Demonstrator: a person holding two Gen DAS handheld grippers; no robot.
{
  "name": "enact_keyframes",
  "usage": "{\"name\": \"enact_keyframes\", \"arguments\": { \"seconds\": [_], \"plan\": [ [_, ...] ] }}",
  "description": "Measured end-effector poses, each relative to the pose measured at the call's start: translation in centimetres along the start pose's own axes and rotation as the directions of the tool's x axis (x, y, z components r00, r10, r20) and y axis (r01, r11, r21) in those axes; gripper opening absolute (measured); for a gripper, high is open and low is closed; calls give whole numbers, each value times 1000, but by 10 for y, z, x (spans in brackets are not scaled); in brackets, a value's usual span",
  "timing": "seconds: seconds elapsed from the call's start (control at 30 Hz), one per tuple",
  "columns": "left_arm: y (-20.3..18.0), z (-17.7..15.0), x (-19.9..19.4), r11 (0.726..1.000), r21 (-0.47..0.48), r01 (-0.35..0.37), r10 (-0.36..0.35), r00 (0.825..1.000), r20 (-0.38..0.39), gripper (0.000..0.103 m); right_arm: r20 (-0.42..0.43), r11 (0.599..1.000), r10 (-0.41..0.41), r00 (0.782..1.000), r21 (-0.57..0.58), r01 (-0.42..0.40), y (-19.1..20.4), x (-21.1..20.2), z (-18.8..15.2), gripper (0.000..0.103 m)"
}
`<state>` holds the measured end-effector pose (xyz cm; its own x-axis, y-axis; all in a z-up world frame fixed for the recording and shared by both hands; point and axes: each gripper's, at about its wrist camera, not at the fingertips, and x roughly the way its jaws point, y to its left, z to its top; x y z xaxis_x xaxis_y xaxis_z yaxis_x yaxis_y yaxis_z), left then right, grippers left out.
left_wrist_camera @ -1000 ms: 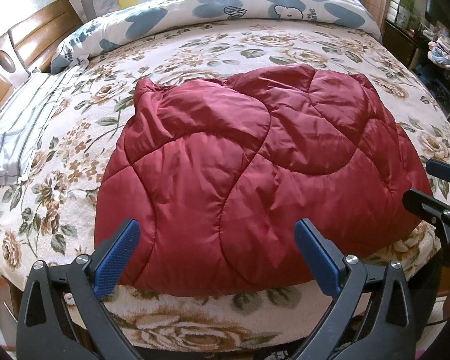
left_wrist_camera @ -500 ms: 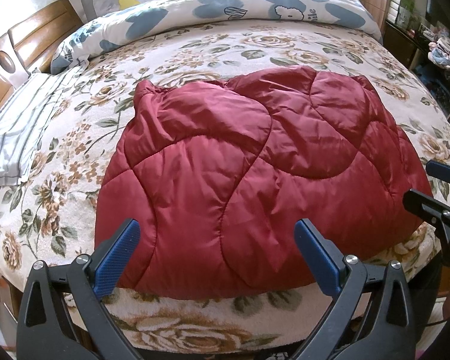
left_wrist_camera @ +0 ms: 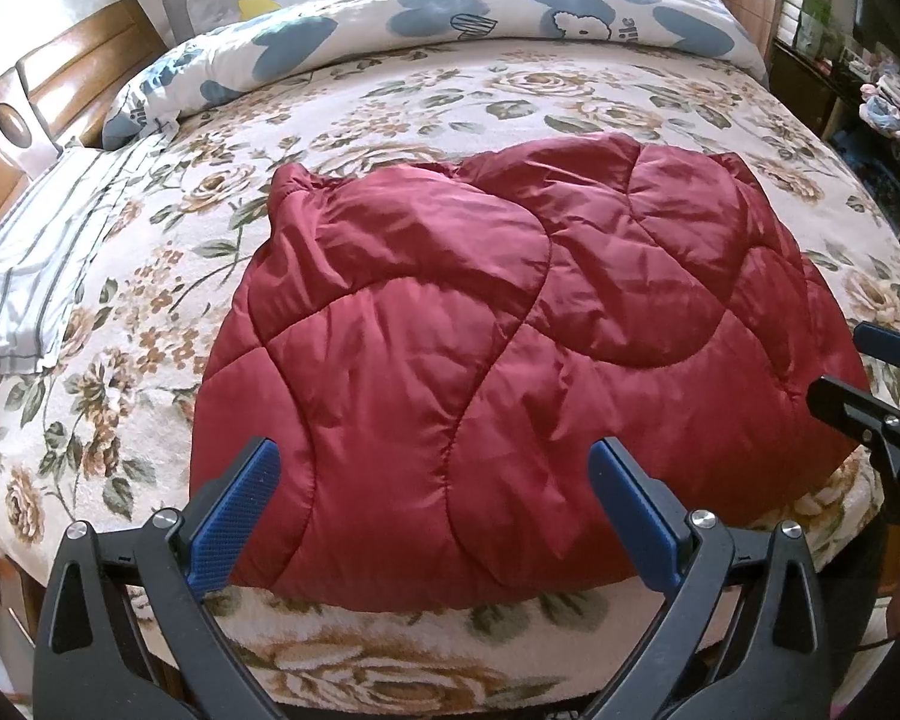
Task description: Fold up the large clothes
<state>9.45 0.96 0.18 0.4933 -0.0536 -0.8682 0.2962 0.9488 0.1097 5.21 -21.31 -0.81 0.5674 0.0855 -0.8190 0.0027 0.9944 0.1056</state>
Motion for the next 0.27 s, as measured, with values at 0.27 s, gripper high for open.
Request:
{"name": "enact_keyframes", "arguments": {
  "seconds": [0.27],
  "plan": [
    [5, 0, 2, 1000, -18, 12, -12, 1000, 8, 103, 0, 1000, 1, 1000, -2, -1, 1, 1, 0, 94]
  ]
}}
